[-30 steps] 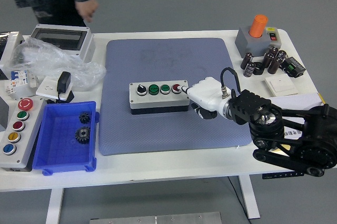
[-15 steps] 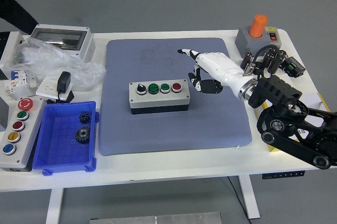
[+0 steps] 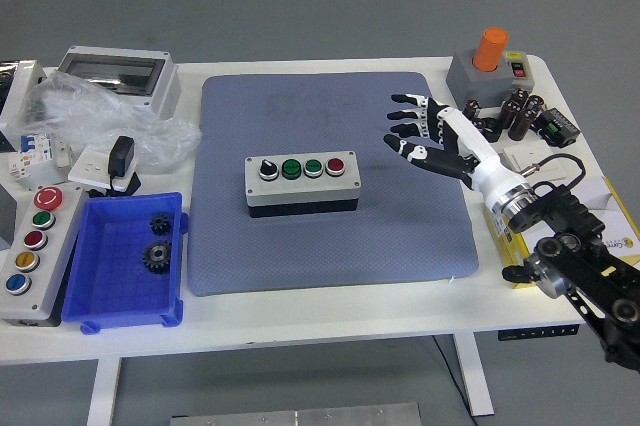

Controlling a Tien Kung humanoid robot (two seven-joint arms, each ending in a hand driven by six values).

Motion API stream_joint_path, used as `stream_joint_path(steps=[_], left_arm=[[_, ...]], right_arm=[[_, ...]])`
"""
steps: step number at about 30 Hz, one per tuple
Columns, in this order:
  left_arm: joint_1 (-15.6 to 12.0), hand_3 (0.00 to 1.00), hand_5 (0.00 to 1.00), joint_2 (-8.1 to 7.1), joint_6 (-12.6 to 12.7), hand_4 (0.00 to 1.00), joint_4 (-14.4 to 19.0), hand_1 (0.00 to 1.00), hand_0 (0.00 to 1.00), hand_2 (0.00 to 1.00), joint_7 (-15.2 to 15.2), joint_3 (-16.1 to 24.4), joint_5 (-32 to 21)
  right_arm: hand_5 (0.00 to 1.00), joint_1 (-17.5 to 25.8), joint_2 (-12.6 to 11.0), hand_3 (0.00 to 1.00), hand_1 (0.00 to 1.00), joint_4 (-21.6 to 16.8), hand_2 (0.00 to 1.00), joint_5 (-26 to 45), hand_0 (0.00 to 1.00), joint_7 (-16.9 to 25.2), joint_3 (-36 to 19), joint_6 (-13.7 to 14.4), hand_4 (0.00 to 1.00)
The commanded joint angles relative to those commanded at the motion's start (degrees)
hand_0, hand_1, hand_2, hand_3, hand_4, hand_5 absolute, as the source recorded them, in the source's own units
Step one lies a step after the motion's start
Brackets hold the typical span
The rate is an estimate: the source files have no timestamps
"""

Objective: Pick up the button,place it on the desk,press the button,press the button

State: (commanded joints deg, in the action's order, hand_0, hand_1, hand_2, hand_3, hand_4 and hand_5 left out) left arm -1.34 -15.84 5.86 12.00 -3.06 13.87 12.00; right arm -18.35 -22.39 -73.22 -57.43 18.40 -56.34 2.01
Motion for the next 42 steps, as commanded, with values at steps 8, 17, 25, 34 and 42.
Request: stream_joint_path(steps=[8,17,25,34,42], left_arm=[[0.01,0.621,0.387,0.06,-0.09,0.611,0.01,0.649,0.616,0.609,-0.02,0.09,0.13],[0.1,0.621,0.383,-0.06,-0.18,0.613,0.0,0.65,0.616,0.609,-0.03,0.13,0.1],[0.18,0.621,0.377,-0.03,-0.27,0.615,-0.01,0.649,0.617,0.608,-0.08,0.2,0.12],[0.25,0.623,0.378,-0.18,-0.24,0.62,-0.01,0.649,0.616,0.607,-0.1,0.08,0.04],[0.31,0.623,0.378,-0.26,-0.29,0.619,-0.02,0.647,0.617,0.608,-0.13,0.04,0.09]], right_arm=[[0.764,3.12,0.71,0.771,0.76,0.04,0.798,16.94,0.817,2.86,-6.93,-2.34,0.927],[0.833,3.7,1.13,0.764,0.761,0.68,0.794,28.07,0.828,3.51,-6.98,-2.74,0.946],[0.869,3.52,1.59,0.723,0.716,1.88,0.744,33.95,0.79,4.7,-5.98,-4.13,0.95],[0.875,3.45,1.63,0.709,0.702,2.87,0.734,39.16,0.773,5.78,-5.39,-5.61,0.947],[0.873,3.56,1.68,0.706,0.691,2.83,0.733,39.79,0.766,5.96,-5.63,-5.76,0.946]])
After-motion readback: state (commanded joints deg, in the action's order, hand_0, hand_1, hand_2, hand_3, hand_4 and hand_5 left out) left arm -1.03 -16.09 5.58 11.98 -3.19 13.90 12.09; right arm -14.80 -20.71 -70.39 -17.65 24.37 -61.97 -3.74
